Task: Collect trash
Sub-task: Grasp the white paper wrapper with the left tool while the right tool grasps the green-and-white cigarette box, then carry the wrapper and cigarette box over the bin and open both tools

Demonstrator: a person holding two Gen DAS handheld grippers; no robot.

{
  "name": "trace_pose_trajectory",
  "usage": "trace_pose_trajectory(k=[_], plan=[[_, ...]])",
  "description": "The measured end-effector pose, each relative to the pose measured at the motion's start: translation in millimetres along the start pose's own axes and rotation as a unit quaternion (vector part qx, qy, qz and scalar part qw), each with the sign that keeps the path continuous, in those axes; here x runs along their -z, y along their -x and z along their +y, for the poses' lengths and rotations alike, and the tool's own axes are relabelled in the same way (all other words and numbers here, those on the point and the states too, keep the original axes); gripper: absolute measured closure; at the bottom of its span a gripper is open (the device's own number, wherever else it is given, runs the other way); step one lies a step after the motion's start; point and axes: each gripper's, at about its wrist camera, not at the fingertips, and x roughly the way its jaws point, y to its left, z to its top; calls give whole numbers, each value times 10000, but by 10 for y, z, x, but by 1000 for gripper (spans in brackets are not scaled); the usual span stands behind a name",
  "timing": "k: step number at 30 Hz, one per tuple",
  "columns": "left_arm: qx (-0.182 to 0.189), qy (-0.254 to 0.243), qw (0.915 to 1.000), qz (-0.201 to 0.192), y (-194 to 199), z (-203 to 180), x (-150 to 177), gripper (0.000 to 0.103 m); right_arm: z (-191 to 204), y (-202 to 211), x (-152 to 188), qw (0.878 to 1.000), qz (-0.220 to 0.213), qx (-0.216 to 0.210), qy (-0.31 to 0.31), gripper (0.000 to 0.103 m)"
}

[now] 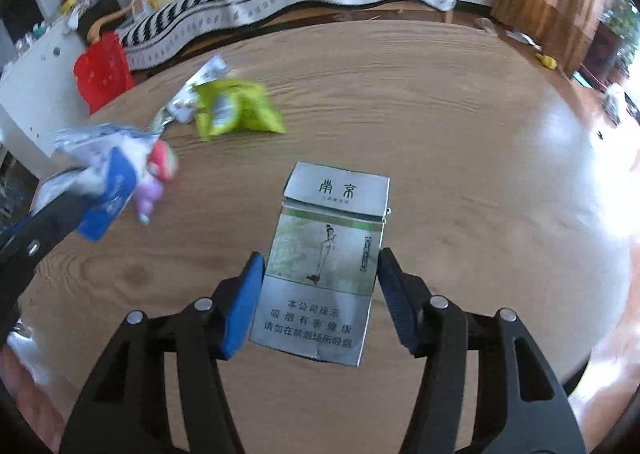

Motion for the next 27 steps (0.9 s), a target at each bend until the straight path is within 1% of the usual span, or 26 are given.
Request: trace_pose_trajectory(k=[1, 3, 5, 6, 8, 9, 11, 12, 14, 16, 17, 21, 23, 27], plan=[[78, -84, 9999, 10, -14, -159, 17, 64, -151, 87, 73, 10000, -42, 32, -62, 45], [208, -246, 9995, 25, -42, -442, 54, 64, -583, 306, 266, 9994, -151, 134, -280, 45], [396, -512, 9979, 62, -91, -824, 104, 64, -948, 462, 424, 9982, -201, 244, -518, 45], [518, -681, 9963, 93, -126, -1064, 148, 64, -1179, 552, 512, 9969, -233, 320, -675, 45], [725, -898, 9932, 158, -179, -1411, 227, 64, -1574, 695, 665, 9938, -312, 468, -954, 45], [903, -1039, 9902, 219, -215, -1648, 291, 64, -1817, 779, 775, 9914, -353, 557, -1132, 45], [1144, -1230, 9854, 289, -260, -1964, 403, 64, -2235, 902, 975, 9865, -409, 679, -1433, 45], [1291, -1390, 9813, 339, -296, -2192, 490, 64, -2388, 948, 1063, 9845, -424, 718, -1541, 45], [1503, -1649, 9738, 450, -360, -2516, 619, 64, -2787, 1060, 1282, 9787, -441, 805, -1837, 45], [1675, -1868, 9666, 516, -412, -2805, 724, 64, -3083, 1136, 1471, 9738, -448, 889, -2045, 45], [1742, -1999, 9627, 534, -432, -2964, 788, 64, -3185, 1153, 1541, 9724, -437, 908, -2106, 45], [1961, -2357, 9501, 573, -480, -3379, 995, 64, -3635, 1123, 1866, 9670, -221, 977, -2344, 45], [2025, -2450, 9463, 594, -510, -3510, 1069, 64, -3736, 1115, 1938, 9659, -162, 973, -2393, 45], [2065, -2551, 9420, 703, -617, -3678, 1148, 64, -3824, 1131, 2028, 9644, -129, 955, -2462, 45]])
